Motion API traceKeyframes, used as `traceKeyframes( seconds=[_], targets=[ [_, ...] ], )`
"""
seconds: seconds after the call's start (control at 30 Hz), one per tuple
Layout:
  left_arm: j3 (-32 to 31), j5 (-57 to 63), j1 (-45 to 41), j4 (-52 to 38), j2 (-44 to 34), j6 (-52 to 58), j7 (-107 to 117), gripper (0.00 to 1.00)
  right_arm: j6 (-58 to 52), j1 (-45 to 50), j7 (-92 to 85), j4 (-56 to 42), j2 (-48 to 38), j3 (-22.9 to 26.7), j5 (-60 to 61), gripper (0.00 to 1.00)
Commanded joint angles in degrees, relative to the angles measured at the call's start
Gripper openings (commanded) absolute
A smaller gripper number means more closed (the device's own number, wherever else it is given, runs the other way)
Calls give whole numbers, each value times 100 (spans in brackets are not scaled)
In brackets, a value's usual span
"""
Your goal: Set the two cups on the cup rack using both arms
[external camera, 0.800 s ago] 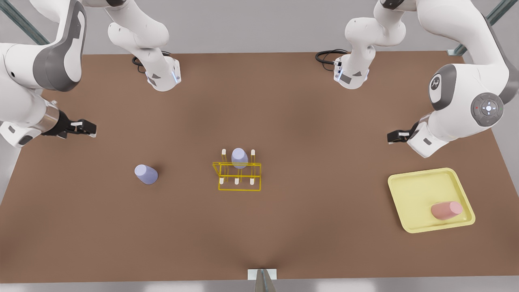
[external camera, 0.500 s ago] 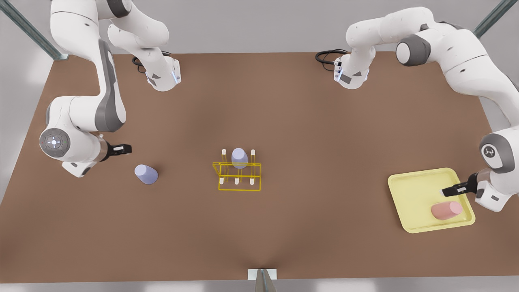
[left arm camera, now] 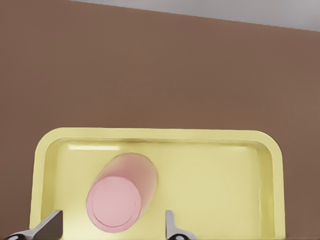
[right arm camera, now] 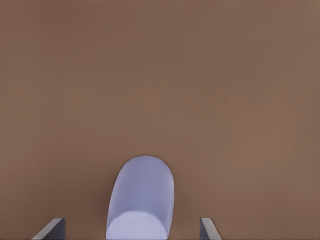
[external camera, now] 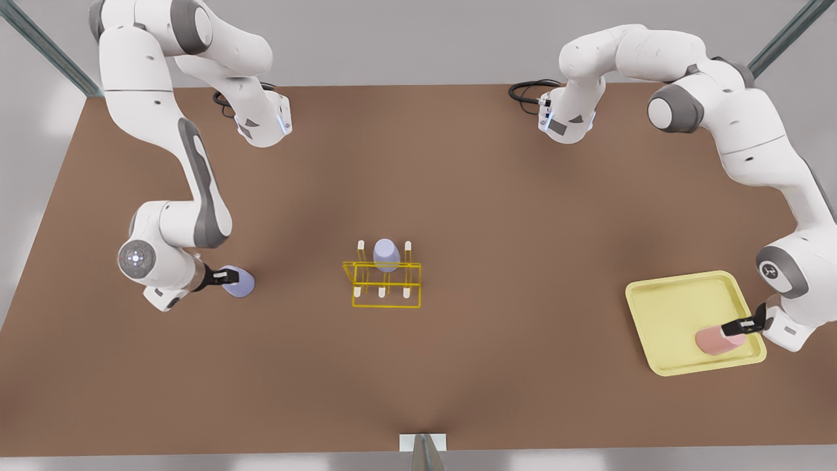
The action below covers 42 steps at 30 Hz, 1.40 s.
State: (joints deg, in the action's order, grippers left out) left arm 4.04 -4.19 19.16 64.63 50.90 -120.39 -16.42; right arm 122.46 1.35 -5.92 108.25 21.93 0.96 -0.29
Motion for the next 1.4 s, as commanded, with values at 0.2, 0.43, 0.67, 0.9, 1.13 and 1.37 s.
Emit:
traceKeyframes(
  seconds=[0.2,0.43,0.67,0.9,1.13,1.37],
  targets=[
    [9,68,9,58,158,-345,-1514,100,1395,5,65,820,-154,0,21,100],
    [0,42,9,58,412,-740,-1479,100,1386,5,56,996,-5,9,-23,100],
    [-79,24,9,41,667,-1241,-1470,100,1377,-4,48,1198,30,9,-111,100],
    [-141,33,62,6,667,-1356,-1479,100,1377,5,21,1207,162,9,-120,100],
    [-202,33,62,6,746,-1373,-1470,95,1377,5,39,1216,180,9,-182,100],
    [-202,33,62,14,799,-1426,-1355,93,1351,5,-14,1198,241,9,-182,100]
  ],
)
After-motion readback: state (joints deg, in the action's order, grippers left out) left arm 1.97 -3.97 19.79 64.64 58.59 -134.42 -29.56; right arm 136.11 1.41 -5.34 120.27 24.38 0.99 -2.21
